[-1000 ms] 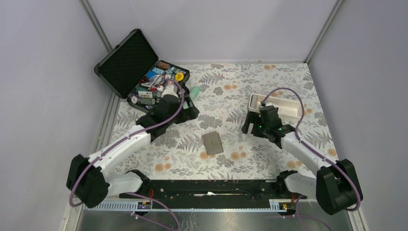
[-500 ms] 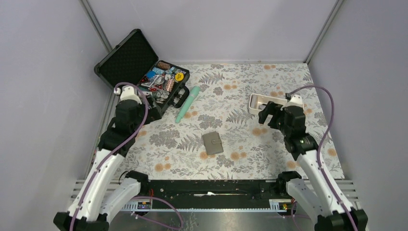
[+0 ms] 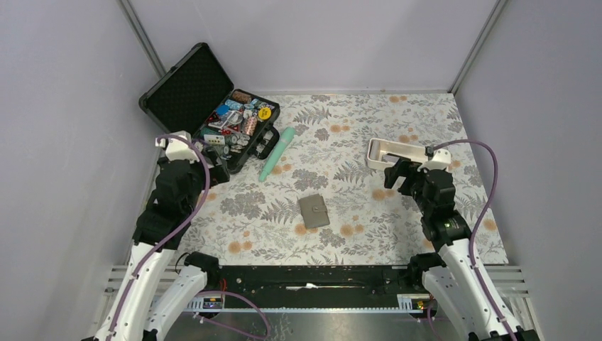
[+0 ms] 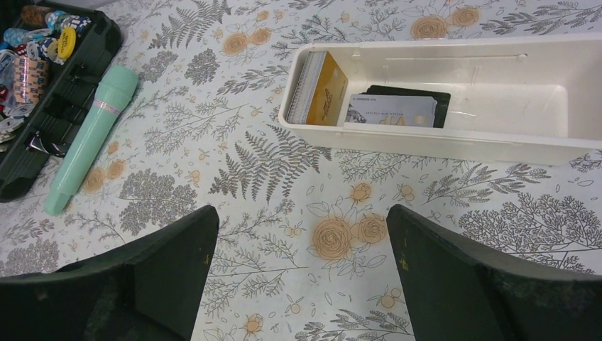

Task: Put the credit cards into the card holder
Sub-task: Reset both arms

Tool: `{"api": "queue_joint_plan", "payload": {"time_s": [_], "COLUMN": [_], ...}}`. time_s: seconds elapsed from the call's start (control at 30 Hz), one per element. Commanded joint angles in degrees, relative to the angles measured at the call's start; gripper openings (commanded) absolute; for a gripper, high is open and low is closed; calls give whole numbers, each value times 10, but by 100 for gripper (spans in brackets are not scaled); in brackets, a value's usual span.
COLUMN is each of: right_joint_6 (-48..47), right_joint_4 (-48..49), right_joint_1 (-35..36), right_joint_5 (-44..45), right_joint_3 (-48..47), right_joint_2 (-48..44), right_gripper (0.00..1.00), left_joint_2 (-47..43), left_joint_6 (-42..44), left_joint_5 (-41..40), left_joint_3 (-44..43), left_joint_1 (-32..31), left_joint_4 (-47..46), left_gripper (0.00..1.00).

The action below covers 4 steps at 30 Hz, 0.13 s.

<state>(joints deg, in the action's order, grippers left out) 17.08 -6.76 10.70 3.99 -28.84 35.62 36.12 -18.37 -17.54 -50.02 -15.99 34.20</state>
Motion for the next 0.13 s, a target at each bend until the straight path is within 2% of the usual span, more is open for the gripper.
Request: {"api": "queue_joint_plan", "payload": {"time_s": [0.0, 0.1], "right_joint_6": [-12, -11], "right_joint_4": [27, 26], "right_joint_1": [-2, -2], "right_joint_5": [14, 14], "right_joint_3": [-2, -4], "right_joint_2": [-2, -2], "right_gripper": [96, 96], "left_joint_2": [0, 3], "left_joint_6": [10, -1], "left_joint_5": [-3, 2], "left_joint_3": [3, 5], "left_joint_1": [3, 3], "left_joint_4": [-14, -18], "left_gripper": [99, 99]}}
